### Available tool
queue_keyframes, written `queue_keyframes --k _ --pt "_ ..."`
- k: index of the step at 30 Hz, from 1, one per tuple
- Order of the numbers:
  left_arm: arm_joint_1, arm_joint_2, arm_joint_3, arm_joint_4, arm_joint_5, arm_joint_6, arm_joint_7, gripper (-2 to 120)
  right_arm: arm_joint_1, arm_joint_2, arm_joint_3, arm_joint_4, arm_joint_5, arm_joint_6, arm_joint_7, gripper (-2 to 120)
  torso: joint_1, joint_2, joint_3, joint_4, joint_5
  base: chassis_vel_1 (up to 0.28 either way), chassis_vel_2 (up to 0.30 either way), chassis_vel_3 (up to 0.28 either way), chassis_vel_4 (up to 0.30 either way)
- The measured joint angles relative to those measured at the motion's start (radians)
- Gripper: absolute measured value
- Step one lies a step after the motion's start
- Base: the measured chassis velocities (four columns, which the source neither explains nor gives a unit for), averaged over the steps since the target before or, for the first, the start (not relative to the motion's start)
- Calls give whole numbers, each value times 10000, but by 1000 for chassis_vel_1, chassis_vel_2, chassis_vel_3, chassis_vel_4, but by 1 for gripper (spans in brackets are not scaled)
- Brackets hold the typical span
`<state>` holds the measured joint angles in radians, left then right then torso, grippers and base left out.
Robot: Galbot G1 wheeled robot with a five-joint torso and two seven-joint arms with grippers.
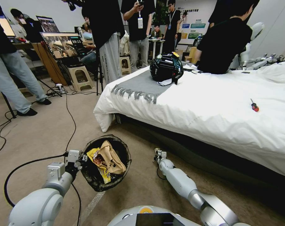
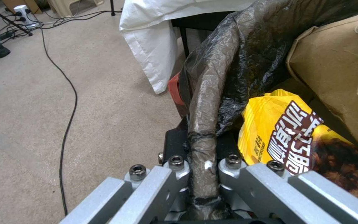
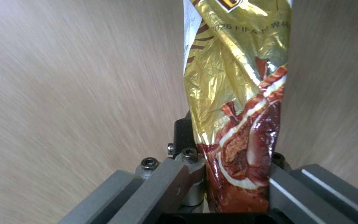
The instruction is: Pick up the trash bin, then pick up the garbage from the floor and place it into the trash bin.
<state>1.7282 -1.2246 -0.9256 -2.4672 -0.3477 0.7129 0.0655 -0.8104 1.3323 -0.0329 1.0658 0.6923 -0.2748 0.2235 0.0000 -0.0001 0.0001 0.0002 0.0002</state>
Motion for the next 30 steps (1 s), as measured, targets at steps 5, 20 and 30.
queue_keyframes --k 5,20,30 --pt "0 -8 5 -19 -26 15 -12 1 -363 -404 303 1441 -522 -1 60 0 0 0 0 -4 1 0 0 0 0" --pt "-18 -19 103 -74 -160 64 -88 1 -521 -3455 630 8037 470 -1047 193 0 0 1 -2 -3 -2 0 0 0 0" --pt "11 -56 213 -146 -161 89 -115 1 -192 -3786 161 10262 1554 -1575 298 0 0 1 -2 0 -2 0 0 0 0"
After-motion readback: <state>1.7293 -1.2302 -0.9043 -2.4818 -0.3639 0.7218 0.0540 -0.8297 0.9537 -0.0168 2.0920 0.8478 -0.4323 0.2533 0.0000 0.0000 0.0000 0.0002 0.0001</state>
